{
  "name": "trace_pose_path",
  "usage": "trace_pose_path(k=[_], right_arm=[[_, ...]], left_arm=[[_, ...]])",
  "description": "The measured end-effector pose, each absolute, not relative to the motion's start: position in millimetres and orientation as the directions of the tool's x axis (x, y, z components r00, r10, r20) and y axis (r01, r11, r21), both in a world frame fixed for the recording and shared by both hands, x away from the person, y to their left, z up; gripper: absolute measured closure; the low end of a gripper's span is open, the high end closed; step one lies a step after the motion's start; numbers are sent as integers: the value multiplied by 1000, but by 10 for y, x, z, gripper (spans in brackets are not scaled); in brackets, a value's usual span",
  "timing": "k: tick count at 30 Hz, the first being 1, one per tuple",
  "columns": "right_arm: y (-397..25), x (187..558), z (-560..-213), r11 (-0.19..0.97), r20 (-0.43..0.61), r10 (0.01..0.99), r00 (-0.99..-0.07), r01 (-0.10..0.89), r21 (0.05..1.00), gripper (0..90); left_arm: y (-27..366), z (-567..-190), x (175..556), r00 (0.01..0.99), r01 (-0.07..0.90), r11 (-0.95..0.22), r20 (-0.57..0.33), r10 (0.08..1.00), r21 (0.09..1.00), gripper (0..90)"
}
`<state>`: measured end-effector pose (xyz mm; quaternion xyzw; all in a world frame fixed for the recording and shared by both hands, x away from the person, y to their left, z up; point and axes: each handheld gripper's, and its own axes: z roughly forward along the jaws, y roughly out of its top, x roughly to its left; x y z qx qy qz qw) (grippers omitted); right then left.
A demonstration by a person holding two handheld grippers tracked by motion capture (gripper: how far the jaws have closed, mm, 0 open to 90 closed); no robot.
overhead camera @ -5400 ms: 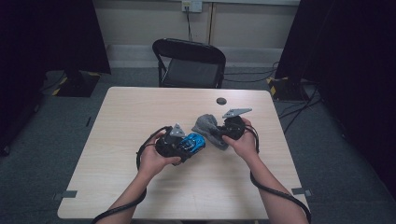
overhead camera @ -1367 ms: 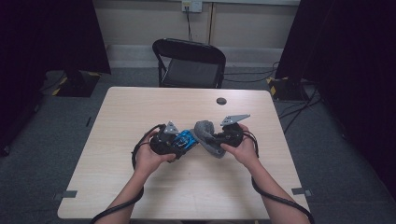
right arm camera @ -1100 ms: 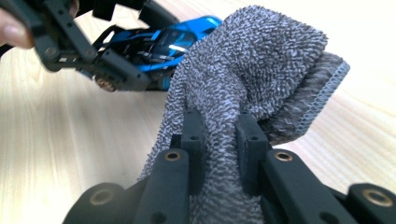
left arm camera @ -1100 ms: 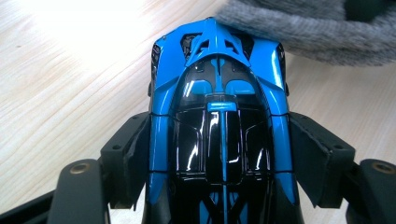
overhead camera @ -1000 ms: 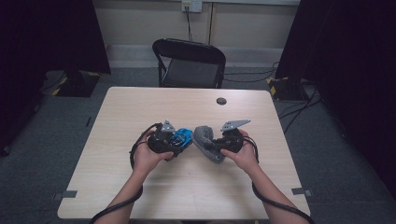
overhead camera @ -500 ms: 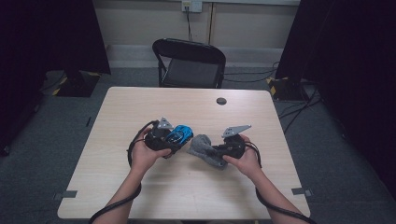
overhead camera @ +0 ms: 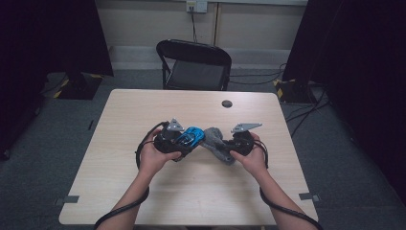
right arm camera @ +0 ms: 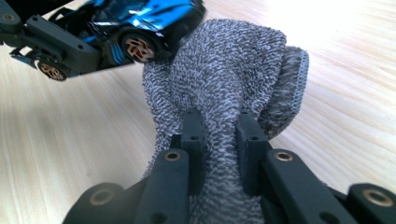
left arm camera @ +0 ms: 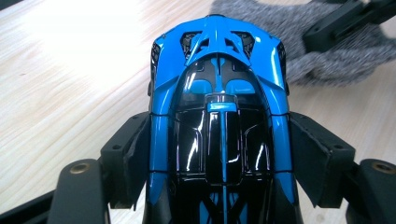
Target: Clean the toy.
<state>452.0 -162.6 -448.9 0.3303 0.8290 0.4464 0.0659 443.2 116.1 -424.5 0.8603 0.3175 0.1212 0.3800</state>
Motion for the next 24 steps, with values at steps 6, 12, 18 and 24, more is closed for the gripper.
trace_pose_path(k=[6,12,18,24], right_arm=[[-1562,4500,-4538,362,221,581,-783,492,792,772],[-1493,4473,-4557,369,224,552,-803,476,798,772],[-1448,4459,-4552,380,221,534,-816,466,799,773],[-1376,4446,-4570,393,219,516,-828,456,799,773]], left_arm=[[1096,-4223,4463,772,461,-501,-53,633,733,280],[1020,-4197,4500,778,457,-508,-51,626,730,280],[972,-4198,4550,777,467,-506,-63,627,725,280],[945,-4189,4595,776,471,-509,-65,627,720,280]])
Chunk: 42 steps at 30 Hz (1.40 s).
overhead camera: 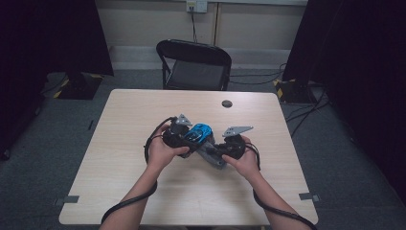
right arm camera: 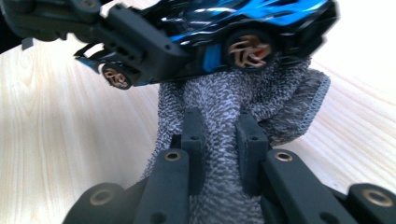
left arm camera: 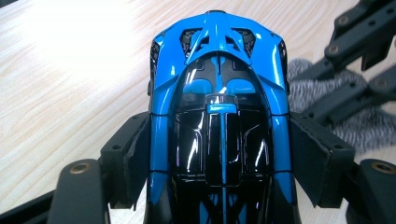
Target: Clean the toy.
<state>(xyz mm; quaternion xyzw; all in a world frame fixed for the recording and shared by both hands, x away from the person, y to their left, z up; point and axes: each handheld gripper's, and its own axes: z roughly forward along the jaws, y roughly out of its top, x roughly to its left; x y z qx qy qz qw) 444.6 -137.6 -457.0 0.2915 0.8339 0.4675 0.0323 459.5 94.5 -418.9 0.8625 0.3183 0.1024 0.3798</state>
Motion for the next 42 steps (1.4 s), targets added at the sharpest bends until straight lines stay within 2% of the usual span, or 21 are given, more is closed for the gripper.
trace_pose_path(k=[20,29,34,42], right_arm=[[-1099,4343,-4683,448,226,439,-869,430,784,773],[-1037,4225,-4720,515,206,388,-899,396,760,772],[-1166,4239,-4718,534,190,402,-895,398,746,772],[-1491,4358,-4650,490,185,479,-858,436,755,771]], left_arm=[[827,-4196,4716,761,494,-500,-75,645,712,280],[847,-4156,4746,745,494,-480,-68,663,725,280],[932,-4116,4741,738,496,-478,-62,672,725,280],[1069,-4139,4694,733,504,-476,-65,677,721,280]])
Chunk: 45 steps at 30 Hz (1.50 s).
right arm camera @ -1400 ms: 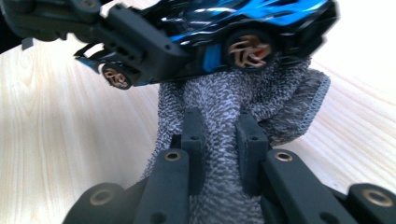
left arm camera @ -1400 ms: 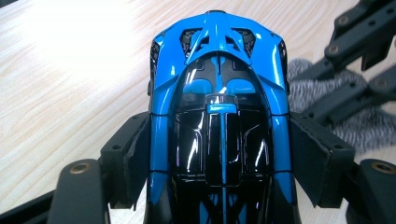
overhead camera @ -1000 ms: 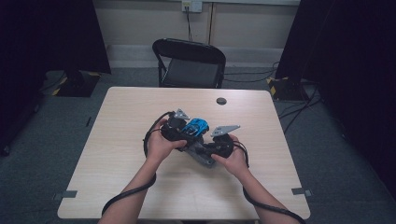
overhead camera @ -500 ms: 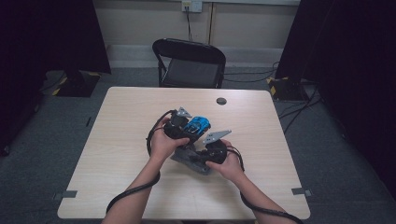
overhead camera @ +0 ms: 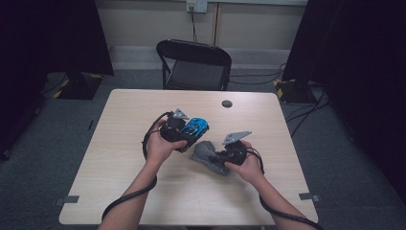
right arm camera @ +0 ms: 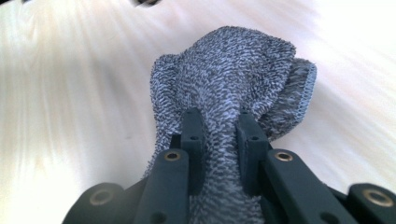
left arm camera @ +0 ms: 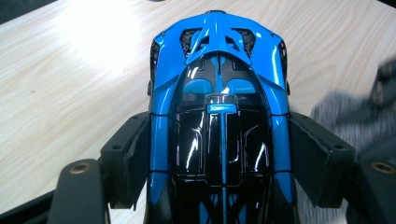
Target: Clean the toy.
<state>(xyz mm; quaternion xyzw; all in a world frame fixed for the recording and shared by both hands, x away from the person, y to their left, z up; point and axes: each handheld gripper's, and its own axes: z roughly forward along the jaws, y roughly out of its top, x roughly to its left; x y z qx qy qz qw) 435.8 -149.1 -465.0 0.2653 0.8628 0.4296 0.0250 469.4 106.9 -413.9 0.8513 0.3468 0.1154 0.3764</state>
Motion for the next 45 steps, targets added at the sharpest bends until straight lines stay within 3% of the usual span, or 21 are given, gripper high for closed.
trace_pose_path(k=[20,45], right_arm=[[-1840,4646,-4405,420,122,615,-779,454,786,771],[-1793,4688,-4470,389,132,642,-755,469,793,771]], left_arm=[[1062,-4344,4497,765,499,-509,-82,638,701,280],[918,-4306,4414,795,463,-522,-76,601,716,280]])
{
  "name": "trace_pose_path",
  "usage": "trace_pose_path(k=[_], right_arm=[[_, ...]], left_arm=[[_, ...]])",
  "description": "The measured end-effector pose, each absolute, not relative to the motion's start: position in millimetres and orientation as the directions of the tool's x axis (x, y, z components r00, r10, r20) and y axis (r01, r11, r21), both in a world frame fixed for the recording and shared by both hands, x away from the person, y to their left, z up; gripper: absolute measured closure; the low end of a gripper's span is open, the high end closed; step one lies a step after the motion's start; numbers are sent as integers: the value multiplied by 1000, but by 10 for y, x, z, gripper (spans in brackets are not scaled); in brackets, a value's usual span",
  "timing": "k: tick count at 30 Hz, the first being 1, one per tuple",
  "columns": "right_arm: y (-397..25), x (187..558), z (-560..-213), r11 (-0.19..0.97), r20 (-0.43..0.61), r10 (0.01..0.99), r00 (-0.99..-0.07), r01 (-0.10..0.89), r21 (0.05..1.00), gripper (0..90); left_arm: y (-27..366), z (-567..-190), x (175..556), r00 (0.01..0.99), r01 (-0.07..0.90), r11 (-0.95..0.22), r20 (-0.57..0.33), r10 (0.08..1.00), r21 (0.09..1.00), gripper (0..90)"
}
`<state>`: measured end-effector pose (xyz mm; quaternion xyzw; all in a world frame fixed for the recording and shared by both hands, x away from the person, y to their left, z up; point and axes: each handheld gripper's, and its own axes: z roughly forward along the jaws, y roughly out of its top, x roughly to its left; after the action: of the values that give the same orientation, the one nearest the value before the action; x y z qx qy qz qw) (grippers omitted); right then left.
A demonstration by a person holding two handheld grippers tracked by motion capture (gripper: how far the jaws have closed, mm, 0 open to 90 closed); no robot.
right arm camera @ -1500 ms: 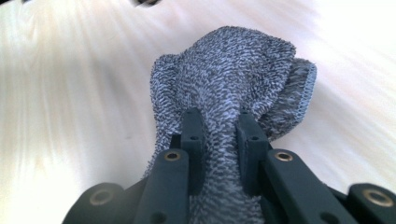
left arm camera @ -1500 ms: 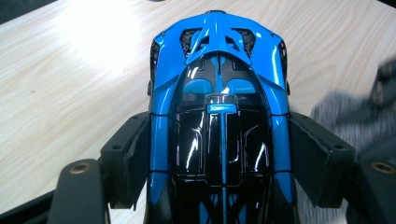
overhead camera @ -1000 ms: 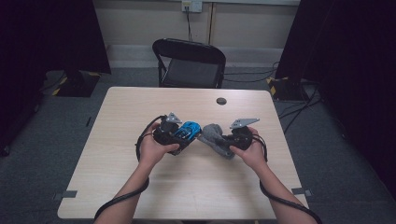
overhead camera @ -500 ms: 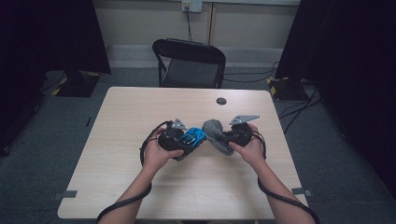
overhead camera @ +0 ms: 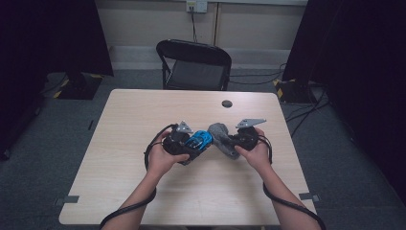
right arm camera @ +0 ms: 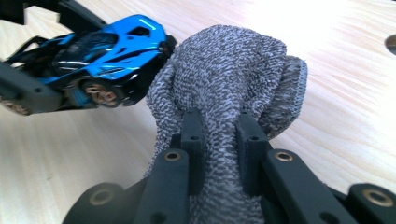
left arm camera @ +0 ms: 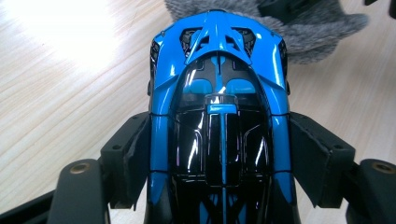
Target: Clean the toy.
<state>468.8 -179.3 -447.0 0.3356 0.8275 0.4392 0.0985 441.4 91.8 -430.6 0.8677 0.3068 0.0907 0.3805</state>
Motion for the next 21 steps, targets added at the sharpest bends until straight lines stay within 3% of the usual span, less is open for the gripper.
trace_pose_path(k=[21], right_arm=[[-1592,4589,-4529,406,159,568,-807,443,799,772]], left_arm=[[812,-4261,4518,782,481,-503,-92,616,718,280]])
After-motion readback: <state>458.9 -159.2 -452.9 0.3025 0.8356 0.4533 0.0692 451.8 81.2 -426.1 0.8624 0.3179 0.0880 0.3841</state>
